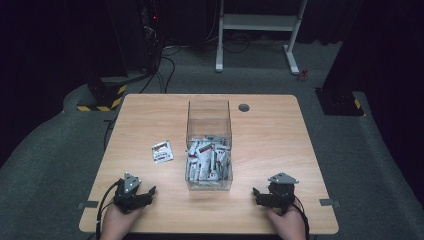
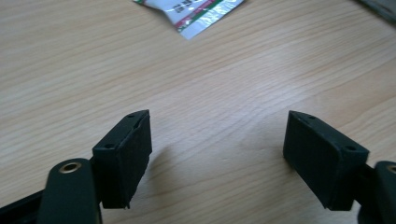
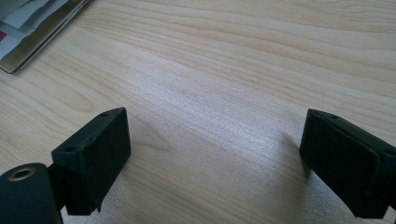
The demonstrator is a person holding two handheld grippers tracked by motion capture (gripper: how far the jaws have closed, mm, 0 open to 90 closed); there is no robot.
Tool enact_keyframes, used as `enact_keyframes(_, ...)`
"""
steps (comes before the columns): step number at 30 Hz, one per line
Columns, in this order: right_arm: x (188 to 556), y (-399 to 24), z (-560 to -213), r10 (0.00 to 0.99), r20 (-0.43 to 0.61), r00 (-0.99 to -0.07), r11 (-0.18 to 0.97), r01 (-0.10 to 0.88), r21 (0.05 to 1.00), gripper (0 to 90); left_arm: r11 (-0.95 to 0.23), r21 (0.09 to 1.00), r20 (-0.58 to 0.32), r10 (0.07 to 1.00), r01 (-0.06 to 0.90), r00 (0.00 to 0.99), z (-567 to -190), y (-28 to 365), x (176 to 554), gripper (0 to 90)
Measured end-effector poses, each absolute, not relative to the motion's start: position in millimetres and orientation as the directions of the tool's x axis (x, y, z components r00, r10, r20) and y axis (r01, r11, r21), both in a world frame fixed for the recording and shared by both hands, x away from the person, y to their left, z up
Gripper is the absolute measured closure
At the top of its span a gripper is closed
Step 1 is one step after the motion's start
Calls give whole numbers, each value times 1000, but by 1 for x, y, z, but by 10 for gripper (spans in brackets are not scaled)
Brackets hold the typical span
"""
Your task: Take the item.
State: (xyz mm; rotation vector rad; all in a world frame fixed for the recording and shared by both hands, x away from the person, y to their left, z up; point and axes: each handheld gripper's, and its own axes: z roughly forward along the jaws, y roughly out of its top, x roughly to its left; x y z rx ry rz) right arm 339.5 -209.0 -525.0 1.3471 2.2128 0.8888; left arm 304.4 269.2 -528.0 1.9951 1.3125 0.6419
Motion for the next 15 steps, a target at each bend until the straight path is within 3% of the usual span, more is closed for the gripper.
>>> enact_keyframes(5, 339, -209, -525, 891, -9, -453, 331, 637, 696, 85, -230, 748, -31, 925, 623, 378, -528, 279, 308, 244)
enact_keyframes(15, 339, -208, -525, 893, -9, -449, 329, 640, 695, 81, -268, 739, 3, 919, 618, 395, -529, 275, 308, 214)
